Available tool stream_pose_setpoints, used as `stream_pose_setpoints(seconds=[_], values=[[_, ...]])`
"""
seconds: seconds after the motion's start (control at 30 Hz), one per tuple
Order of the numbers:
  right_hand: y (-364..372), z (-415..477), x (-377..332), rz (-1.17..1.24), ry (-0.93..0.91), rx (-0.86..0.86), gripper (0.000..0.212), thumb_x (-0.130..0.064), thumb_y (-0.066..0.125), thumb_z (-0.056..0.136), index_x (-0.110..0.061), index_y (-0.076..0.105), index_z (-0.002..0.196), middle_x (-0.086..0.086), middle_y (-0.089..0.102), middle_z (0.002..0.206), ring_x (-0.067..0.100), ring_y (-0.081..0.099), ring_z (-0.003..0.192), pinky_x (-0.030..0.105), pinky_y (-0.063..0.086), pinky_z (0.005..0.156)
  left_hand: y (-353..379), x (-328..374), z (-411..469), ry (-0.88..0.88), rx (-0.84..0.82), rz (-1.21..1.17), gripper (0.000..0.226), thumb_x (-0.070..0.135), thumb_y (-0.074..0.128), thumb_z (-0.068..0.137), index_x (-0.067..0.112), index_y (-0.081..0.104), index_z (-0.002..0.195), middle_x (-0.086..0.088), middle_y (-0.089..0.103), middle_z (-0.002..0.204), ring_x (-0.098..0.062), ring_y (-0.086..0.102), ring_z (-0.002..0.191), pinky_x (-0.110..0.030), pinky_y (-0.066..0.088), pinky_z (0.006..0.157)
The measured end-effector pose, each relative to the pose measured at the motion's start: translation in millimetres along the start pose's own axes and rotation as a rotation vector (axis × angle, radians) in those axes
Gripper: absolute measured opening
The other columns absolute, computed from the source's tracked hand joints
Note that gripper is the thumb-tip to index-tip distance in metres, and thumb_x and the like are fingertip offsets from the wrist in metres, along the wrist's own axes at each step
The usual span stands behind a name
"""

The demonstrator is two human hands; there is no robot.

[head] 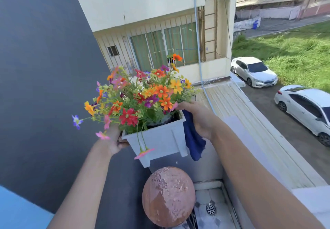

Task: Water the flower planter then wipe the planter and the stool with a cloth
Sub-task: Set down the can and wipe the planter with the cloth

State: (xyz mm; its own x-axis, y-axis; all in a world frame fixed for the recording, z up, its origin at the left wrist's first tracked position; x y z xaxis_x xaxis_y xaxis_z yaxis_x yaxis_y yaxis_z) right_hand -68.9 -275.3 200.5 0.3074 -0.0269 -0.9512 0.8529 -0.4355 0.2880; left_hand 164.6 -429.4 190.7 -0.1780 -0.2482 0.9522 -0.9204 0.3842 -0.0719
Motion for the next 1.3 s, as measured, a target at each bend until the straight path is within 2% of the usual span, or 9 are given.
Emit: stream_pose_setpoints(seconds=[0.1,0.3,0.47,0.6,0.73,0.83,1.07,1.13,1.3], values=[[2.4,3.7,8.6,-0.078,-0.033,0.105,0.042,-0.020,0.081,0.058,-0.007,0.061,0.092,0.008,0.059,0.075,0.023,0.053,0.075,0.035,0.034,0.070,10.4,0.9,-2.5,0.003,-0.028,-0.048,0.040,0.017,0.034,0.101,0.018,0.034,0.061,0.007,0.031,0.035,-0.003,0.026,0.027,-0.012,0.017,0.037],[-5.1,-0.3,22.1,0.195,-0.055,0.271,0.024,0.000,0.070,0.062,-0.008,0.047,0.066,0.010,0.034,0.069,0.028,0.033,0.067,0.040,0.029,0.061,37.2,19.1,-20.4,0.084,-0.130,-0.119,0.032,0.022,0.036,0.104,0.022,0.047,0.074,0.008,0.048,0.044,-0.003,0.042,0.028,-0.010,0.028,0.029],[-16.8,4.2,31.2,0.328,-0.123,0.475,0.031,0.011,0.060,0.077,-0.013,0.045,0.064,0.002,0.039,0.056,0.016,0.037,0.052,0.025,0.034,0.052,34.1,30.9,-33.4,0.340,-0.085,-0.197,0.013,0.007,0.051,0.094,0.015,0.061,0.098,0.002,0.057,0.068,-0.010,0.046,0.051,-0.022,0.035,0.047],[-19.3,7.0,39.1,0.341,-0.157,0.574,0.021,0.001,0.066,0.074,-0.013,0.051,0.081,-0.002,0.041,0.056,0.017,0.036,0.054,0.028,0.031,0.056,54.8,-8.4,-48.0,0.391,0.071,0.104,0.028,0.020,0.054,0.086,0.022,0.051,0.113,0.005,0.061,0.064,-0.015,0.045,0.054,-0.029,0.033,0.050],[-9.3,9.7,36.2,0.257,-0.199,0.591,0.050,-0.011,0.067,0.057,-0.010,0.057,0.106,-0.007,0.056,0.059,0.017,0.050,0.059,0.033,0.043,0.064,92.4,-29.7,-50.6,0.250,0.006,0.024,0.055,0.042,0.064,0.088,0.023,0.033,0.129,-0.008,0.067,0.065,-0.013,0.044,0.039,-0.023,0.032,0.040],[2.6,3.0,39.5,0.199,-0.198,0.594,0.054,-0.009,0.068,0.066,-0.009,0.055,0.118,-0.001,0.059,0.069,0.015,0.051,0.056,0.029,0.042,0.059,108.7,-30.8,-47.7,0.172,0.044,0.136,0.099,0.060,0.060,0.079,0.015,0.008,0.149,-0.006,0.076,0.071,-0.029,0.062,0.069,-0.038,0.048,0.065],[21.9,-7.4,45.4,0.069,-0.239,0.600,0.046,-0.013,0.074,0.072,-0.019,0.054,0.113,0.005,0.068,0.095,0.017,0.061,0.078,0.034,0.050,0.079,103.0,-29.8,-36.1,0.002,0.058,0.180,0.065,0.040,0.053,0.086,-0.011,0.047,0.126,-0.006,0.068,0.050,-0.013,0.042,0.033,-0.019,0.029,0.038],[20.5,-10.9,46.9,0.061,-0.262,0.569,0.039,-0.013,0.077,0.080,-0.020,0.057,0.113,-0.001,0.067,0.100,0.012,0.061,0.084,0.030,0.049,0.083,100.8,-28.8,-31.6,-0.047,0.006,0.129,0.041,0.032,0.051,0.089,-0.005,0.063,0.100,-0.009,0.065,0.050,-0.010,0.032,0.027,-0.014,0.021,0.035],[31.2,-25.3,63.0,-0.025,-0.313,0.430,0.030,-0.011,0.072,0.089,-0.028,0.066,0.112,-0.005,0.071,0.108,0.008,0.066,0.096,0.027,0.054,0.090,85.0,-27.4,-27.2,-0.111,-0.034,-0.038,0.017,0.019,0.044,0.090,0.005,0.052,0.082,-0.014,0.057,0.051,-0.008,0.026,0.027,-0.012,0.015,0.036]])
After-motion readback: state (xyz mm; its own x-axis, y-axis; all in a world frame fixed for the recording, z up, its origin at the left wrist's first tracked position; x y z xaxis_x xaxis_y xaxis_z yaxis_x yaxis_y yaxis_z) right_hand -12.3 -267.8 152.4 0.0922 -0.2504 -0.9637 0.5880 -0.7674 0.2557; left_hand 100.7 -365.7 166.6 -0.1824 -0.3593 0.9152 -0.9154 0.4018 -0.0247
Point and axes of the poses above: each hand's wrist, its own z-axis towards the middle knuckle, its own y-axis out of the palm, x = y × z, the point moved 6 cm from there along z, towards the middle knuckle
